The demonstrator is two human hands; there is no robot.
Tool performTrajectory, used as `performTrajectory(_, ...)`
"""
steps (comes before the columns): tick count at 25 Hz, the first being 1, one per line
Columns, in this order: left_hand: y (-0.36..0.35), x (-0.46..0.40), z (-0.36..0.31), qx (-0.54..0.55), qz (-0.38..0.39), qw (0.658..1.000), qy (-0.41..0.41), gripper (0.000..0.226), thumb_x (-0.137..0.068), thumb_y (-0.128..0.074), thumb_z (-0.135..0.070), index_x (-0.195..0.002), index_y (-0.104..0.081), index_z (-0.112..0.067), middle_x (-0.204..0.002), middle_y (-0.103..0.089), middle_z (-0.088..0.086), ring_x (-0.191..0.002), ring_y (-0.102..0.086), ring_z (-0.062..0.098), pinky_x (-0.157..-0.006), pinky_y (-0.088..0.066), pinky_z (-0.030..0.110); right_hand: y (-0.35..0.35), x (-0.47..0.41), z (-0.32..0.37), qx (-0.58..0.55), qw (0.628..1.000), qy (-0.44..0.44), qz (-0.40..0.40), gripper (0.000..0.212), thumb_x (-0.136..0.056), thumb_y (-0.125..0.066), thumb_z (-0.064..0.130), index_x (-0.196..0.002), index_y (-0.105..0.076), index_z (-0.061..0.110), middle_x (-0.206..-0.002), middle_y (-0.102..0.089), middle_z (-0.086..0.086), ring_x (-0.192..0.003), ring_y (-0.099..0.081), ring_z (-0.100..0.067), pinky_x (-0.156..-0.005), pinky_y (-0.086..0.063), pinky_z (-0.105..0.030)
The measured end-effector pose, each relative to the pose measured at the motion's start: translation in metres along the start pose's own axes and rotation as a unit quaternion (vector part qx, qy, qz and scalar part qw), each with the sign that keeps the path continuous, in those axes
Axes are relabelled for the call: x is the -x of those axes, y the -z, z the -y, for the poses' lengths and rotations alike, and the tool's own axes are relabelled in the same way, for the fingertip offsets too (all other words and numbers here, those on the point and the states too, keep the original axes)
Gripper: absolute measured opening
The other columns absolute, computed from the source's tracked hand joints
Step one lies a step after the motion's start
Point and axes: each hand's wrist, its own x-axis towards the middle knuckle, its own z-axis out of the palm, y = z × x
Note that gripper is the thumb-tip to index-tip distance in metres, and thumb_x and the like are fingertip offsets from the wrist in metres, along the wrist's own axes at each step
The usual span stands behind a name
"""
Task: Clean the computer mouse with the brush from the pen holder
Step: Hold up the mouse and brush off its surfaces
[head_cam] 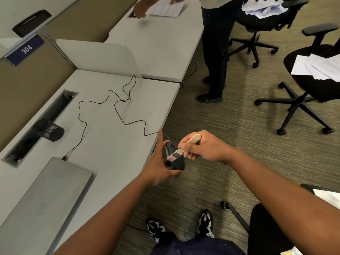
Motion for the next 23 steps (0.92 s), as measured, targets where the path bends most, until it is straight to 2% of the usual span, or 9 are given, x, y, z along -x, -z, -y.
performTrajectory(4,0.002,0.0,0.004,0.018,0.002,1.0,0.002,0.154,-0.075,-0.096,0.001,-0.162,0.015,-0.063,-0.168,-0.033,-0.008,-0.128,-0.069,0.029,-0.088,-0.067,0.039,0.004,0.001,-0.002,0.025,0.999,-0.01,0.029,0.016,-0.097,-0.074,0.024,-0.103,-0.077,0.01,-0.086,-0.079,-0.01,-0.075,-0.073,-0.016,-0.069,-0.06,-0.027)
performTrajectory(8,0.003,0.0,0.006,0.01,-0.009,1.0,-0.001,0.148,-0.075,-0.099,-0.01,-0.166,0.007,-0.057,-0.169,-0.032,-0.011,-0.135,-0.064,0.032,-0.096,-0.065,0.047,0.011,0.002,-0.002,0.085,0.995,-0.025,0.054,0.008,-0.098,-0.073,0.023,-0.099,-0.078,0.016,-0.084,-0.079,-0.011,-0.076,-0.073,-0.018,-0.07,-0.06,-0.028)
performTrajectory(13,0.007,-0.001,0.008,0.015,-0.019,1.0,-0.004,0.148,-0.069,-0.101,-0.017,-0.166,0.003,-0.059,-0.173,-0.025,-0.014,-0.136,-0.063,0.035,-0.099,-0.064,0.045,0.017,0.003,-0.005,0.175,0.983,-0.042,0.038,0.008,-0.099,-0.071,0.023,-0.094,-0.077,0.022,-0.078,-0.078,-0.002,-0.073,-0.073,-0.014,-0.072,-0.06,-0.03)
performTrajectory(15,0.008,-0.003,0.006,0.02,-0.022,1.0,0.002,0.151,-0.067,-0.103,-0.017,-0.164,0.004,-0.062,-0.175,-0.024,-0.013,-0.137,-0.062,0.036,-0.1,-0.063,0.046,0.018,0.003,-0.005,0.127,0.991,-0.033,0.012,0.01,-0.099,-0.07,0.025,-0.095,-0.076,0.018,-0.076,-0.077,-0.005,-0.07,-0.07,-0.017,-0.068,-0.059,-0.031)
performTrajectory(19,0.007,-0.005,0.003,0.031,-0.019,0.999,0.01,0.154,-0.068,-0.102,-0.007,-0.165,0.006,-0.06,-0.174,-0.029,-0.009,-0.13,-0.068,0.031,-0.1,-0.063,0.046,0.016,0.001,-0.003,-0.082,0.996,0.002,-0.041,0.012,-0.1,-0.07,0.02,-0.095,-0.078,0.014,-0.076,-0.075,-0.01,-0.066,-0.067,-0.016,-0.059,-0.054,-0.024)
performTrajectory(23,0.007,-0.005,-0.003,0.045,-0.021,0.999,0.0,0.151,-0.07,-0.1,-0.002,-0.164,0.003,-0.059,-0.169,-0.032,-0.01,-0.126,-0.071,0.031,-0.102,-0.062,0.047,0.01,-0.001,-0.007,-0.083,0.997,-0.007,0.001,0.017,-0.099,-0.07,0.022,-0.104,-0.076,0.007,-0.083,-0.077,-0.012,-0.07,-0.069,-0.016,-0.063,-0.057,-0.024)
